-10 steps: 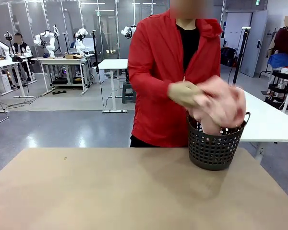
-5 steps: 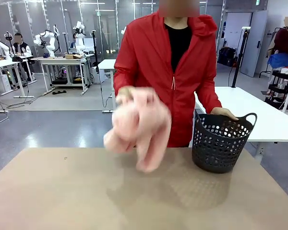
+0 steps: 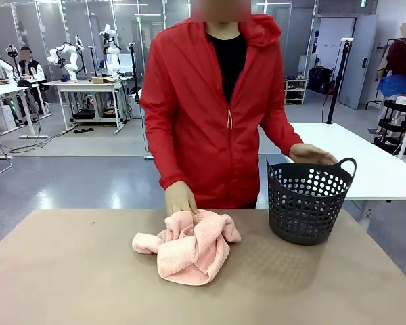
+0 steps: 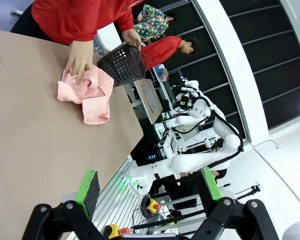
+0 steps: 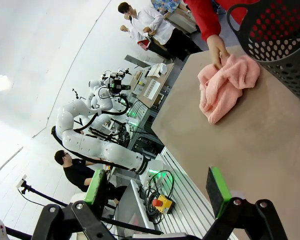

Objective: Fold the towel.
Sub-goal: Grab the top end of the 100 cm Hotel Towel extended by the human.

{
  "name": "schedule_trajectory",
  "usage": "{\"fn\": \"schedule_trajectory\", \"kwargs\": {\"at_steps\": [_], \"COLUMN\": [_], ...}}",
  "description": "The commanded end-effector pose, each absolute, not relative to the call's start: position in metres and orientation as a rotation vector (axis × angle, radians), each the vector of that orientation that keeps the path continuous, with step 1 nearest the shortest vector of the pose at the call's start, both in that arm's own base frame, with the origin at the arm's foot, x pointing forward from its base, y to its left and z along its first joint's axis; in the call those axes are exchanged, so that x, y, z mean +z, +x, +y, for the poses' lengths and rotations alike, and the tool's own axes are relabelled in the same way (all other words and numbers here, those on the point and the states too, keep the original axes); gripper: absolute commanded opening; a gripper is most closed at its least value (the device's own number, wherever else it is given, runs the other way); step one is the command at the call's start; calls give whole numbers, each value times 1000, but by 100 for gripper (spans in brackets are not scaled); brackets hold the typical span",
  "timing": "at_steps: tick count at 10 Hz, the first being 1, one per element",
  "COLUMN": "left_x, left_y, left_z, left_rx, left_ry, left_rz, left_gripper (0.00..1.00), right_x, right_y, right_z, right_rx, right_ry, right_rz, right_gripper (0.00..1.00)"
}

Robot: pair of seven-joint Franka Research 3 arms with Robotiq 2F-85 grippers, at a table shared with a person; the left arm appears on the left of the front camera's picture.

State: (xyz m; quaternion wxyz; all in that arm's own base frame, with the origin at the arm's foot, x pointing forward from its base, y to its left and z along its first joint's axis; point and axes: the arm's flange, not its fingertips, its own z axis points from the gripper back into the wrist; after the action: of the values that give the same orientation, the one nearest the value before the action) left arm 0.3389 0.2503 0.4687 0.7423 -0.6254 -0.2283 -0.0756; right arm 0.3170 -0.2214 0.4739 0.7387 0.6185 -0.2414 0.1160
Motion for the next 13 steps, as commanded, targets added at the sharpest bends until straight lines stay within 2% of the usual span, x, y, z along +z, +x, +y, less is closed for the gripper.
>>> {"fn": "schedule_trajectory", "kwargs": {"at_steps": [1, 13], "left_x": [468, 468], "left_y": [338, 338], "left_z": [252, 252], "left_rx": [-174, -174], "left_ry": [-1380, -1380], "left_rz": [-500, -500], "left_gripper": [100, 100], "right_x": [473, 473], "right_y": [317, 317], "right_z": [-222, -222], "right_rx": [270, 270], "right_ry": [1368, 1368], "right_rz": [-547, -547], "right_gripper": [100, 100]}}
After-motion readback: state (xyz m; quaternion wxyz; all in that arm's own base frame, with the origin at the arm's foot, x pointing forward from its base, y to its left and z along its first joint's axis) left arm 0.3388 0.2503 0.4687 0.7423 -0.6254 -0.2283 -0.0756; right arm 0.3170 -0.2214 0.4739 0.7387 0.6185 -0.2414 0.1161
